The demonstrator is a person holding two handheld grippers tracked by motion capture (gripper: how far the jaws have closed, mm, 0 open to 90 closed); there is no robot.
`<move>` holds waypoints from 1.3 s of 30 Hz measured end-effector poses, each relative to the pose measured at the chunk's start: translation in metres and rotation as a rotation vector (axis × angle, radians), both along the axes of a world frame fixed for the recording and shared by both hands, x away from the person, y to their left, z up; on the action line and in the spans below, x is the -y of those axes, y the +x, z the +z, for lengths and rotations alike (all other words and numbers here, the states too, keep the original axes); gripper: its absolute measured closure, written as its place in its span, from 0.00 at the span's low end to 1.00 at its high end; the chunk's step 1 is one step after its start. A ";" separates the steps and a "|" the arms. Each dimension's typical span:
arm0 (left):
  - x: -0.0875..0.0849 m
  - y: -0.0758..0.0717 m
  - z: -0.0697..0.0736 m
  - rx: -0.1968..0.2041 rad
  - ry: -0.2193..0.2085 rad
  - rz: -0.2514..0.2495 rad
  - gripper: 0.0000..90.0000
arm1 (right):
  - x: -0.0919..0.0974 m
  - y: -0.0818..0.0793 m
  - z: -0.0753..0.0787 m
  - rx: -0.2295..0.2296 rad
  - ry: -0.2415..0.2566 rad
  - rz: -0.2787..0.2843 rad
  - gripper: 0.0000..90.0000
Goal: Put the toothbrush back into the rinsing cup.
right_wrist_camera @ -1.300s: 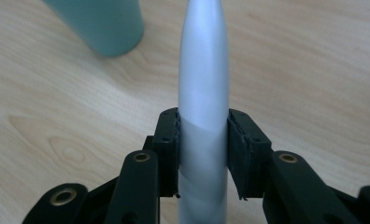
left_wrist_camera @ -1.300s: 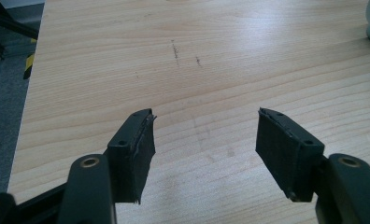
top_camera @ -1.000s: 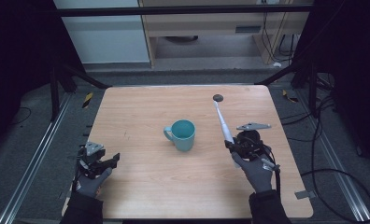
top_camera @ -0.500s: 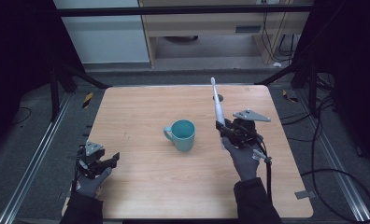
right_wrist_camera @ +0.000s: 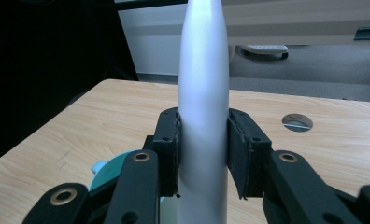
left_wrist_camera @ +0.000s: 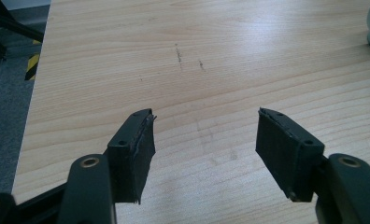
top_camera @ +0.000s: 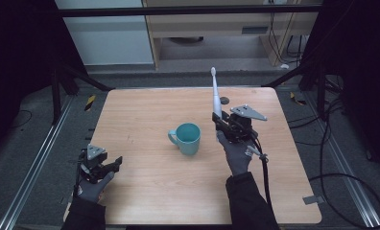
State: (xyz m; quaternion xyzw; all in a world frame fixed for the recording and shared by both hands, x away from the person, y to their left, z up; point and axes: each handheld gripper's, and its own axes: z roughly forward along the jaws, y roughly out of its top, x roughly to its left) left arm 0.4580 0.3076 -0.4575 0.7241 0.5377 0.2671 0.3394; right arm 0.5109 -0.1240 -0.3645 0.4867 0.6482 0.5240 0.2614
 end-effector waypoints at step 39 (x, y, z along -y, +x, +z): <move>-0.002 -0.001 0.002 0.012 -0.009 0.001 0.40 | -0.089 0.033 -0.032 0.055 0.080 0.016 0.74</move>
